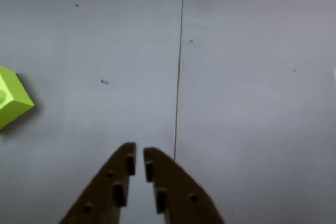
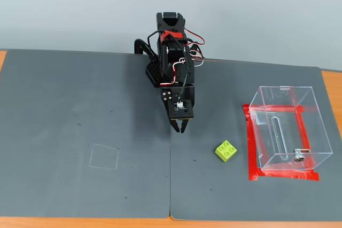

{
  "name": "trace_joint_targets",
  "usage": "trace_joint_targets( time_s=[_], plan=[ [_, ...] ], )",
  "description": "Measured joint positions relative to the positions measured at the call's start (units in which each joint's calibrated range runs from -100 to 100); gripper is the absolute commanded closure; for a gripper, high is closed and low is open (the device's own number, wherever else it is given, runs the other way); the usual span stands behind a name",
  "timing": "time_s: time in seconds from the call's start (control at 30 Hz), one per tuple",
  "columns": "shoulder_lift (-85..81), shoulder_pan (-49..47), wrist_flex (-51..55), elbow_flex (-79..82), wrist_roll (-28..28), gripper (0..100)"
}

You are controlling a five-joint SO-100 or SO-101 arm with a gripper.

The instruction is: Pick the green lego block and place it into the transparent box

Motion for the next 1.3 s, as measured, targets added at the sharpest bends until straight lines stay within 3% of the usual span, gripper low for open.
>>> trace_joint_targets(
  time_s=[0.7, 1.3],
  plan=[
    [0.34, 0.00, 0.00, 0.00, 0.10, 98],
    [22.34, -4.79, -3.12, -15.63, 2.34, 97]
  ],
)
